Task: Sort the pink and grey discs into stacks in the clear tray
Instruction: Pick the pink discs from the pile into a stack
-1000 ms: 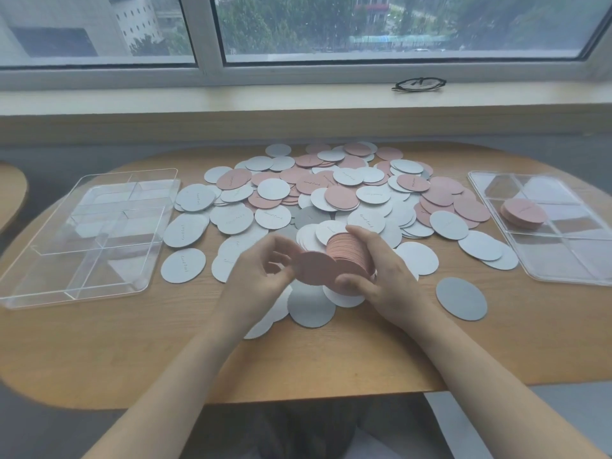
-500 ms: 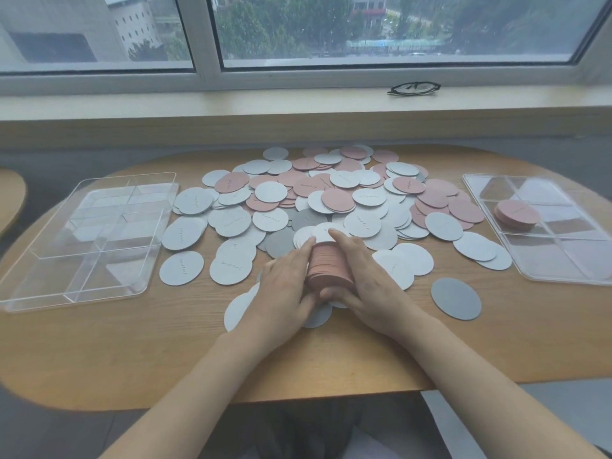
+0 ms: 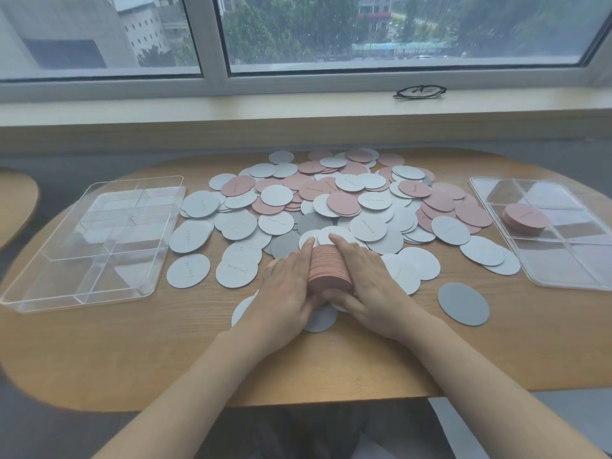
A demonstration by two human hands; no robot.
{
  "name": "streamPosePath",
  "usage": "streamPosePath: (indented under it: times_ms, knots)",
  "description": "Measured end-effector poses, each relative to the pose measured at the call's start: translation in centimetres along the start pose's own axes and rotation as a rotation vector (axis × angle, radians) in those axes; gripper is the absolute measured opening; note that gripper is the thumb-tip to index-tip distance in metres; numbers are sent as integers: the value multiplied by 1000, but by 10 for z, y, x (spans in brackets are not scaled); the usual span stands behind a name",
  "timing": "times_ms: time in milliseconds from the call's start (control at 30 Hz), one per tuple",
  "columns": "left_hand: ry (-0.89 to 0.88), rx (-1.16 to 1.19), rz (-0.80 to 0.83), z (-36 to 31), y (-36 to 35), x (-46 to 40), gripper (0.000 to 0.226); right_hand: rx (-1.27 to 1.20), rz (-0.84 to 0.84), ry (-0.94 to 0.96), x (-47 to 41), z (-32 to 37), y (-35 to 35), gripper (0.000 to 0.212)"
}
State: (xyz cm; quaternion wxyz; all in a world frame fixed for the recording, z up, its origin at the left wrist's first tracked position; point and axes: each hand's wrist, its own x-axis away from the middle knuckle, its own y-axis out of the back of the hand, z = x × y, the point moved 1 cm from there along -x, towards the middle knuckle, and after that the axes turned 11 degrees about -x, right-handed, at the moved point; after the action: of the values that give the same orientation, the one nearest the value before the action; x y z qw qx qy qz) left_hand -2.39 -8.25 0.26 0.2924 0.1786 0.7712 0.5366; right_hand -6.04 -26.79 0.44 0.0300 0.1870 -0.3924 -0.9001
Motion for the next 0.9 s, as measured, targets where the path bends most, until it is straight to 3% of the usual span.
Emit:
streamPosePath:
  times_ms: [200, 333, 433, 533, 633, 733, 900]
  knots:
    - [-15, 138, 47, 5, 4, 2, 90, 0, 50, 10, -5, 6, 0, 88]
    - [90, 295, 8, 16, 8, -1, 67, -121, 121, -6, -15, 9, 12, 79]
    - [150, 356, -50, 29, 14, 1, 56, -212, -72, -18, -38, -7, 26, 56]
    - [197, 473, -39, 34, 17, 3, 54, -32, -201, -171, -75, -40, 38, 42]
    - [187, 476, -38, 34, 15, 3, 55, 127, -94, -329, -102, -63, 38, 48]
    - [189, 479, -40, 37, 13, 4, 57, 273, -63, -303, -110, -66, 32, 43]
    - [185, 470, -53, 34, 14, 5, 55, 354, -214, -211, -100, -70, 27, 24]
